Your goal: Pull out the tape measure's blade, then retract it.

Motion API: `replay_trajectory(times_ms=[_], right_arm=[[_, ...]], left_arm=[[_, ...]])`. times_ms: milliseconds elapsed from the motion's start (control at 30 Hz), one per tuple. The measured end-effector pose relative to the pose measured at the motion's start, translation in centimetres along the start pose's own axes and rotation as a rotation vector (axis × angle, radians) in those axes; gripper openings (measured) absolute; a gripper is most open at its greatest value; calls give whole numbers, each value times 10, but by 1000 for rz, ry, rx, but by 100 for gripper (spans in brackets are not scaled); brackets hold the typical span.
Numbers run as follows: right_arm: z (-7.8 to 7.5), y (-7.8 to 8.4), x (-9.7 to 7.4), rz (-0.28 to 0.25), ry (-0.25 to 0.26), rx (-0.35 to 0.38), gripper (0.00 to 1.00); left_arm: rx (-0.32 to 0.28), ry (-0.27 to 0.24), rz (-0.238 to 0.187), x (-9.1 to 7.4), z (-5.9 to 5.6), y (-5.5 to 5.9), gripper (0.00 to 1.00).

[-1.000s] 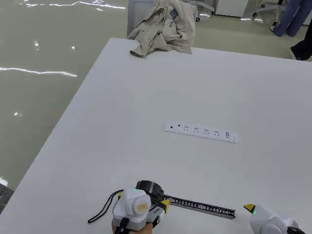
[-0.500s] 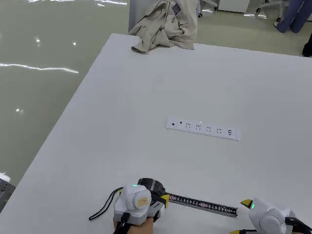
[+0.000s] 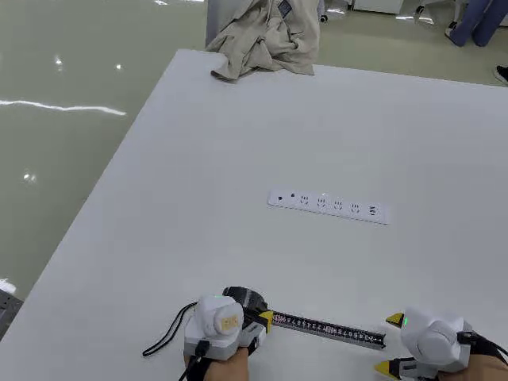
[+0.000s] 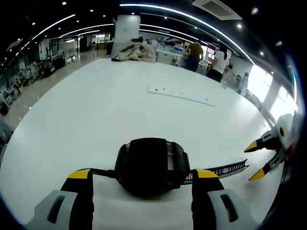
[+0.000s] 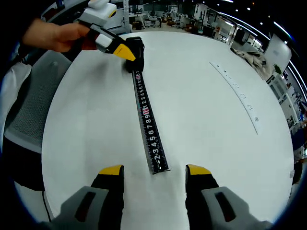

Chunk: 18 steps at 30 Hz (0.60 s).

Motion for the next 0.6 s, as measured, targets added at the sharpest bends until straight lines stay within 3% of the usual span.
replay_trajectory(times_ms=[600], right_arm=[[-6,2,8,25,-55,-32,38]], left_arm=[[-8,-5,-1,3,1,-3,79]])
Point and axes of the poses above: the centre of the closed fingertips' face, and the gripper's own axes: x roughly forward along the fingers, z roughly to its left, y roughly out of its underside, the point moved 3 cm from there along -x, roughly backward along the fingers, and after that the axes turned 4 degrees about -x, right-handed, at the moved point
